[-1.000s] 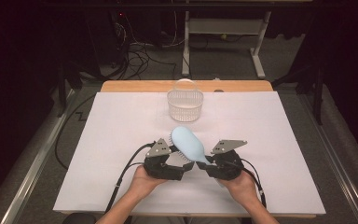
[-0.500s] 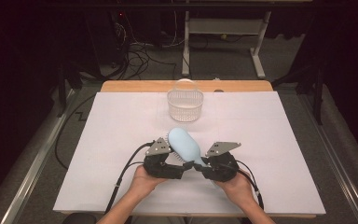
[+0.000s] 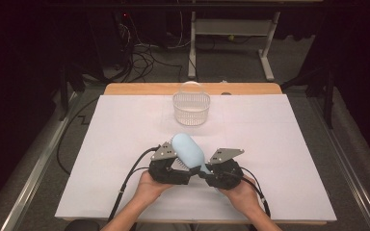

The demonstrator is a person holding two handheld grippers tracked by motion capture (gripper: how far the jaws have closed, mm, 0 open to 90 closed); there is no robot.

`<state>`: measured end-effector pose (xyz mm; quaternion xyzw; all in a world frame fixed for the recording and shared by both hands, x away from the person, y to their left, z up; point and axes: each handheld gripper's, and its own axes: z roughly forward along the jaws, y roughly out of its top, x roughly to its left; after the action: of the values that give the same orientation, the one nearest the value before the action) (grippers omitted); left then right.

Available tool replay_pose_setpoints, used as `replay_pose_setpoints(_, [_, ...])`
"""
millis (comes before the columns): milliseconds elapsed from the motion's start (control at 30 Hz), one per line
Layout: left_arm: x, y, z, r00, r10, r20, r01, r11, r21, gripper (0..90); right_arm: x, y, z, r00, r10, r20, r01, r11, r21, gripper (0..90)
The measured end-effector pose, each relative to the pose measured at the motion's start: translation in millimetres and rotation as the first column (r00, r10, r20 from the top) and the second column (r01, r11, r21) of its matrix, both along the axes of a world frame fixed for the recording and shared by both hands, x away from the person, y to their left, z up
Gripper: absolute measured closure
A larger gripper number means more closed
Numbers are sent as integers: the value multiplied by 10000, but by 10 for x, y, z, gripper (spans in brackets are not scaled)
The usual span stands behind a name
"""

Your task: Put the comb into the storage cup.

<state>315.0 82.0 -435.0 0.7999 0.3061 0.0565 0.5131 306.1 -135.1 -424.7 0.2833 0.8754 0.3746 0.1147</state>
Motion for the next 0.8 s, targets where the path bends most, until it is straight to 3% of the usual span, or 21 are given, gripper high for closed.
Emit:
replay_pose_setpoints(267, [-16,-19,-13,9998,-57,180,54,9998,188,189,-9,14,-15,9999,64,-106,-63,10000,26,699])
replay_pose_setpoints(467, [-10,-18,0,9998,-112,-141,109,9998,-179,203,-38,36,-9,9998,185,5,-185,9998,58,701])
replay_pose_setpoints(567, [-14,-26,-3,9999,-51,-164,48,9998,-176,225,-95,106,-12,9988,397,295,-390,9989,-254,701])
replay_pose_setpoints(800, [-13,-14,7,9989,-169,-440,159,9996,-232,275,-81,108,-22,9992,343,195,-338,9991,-255,702])
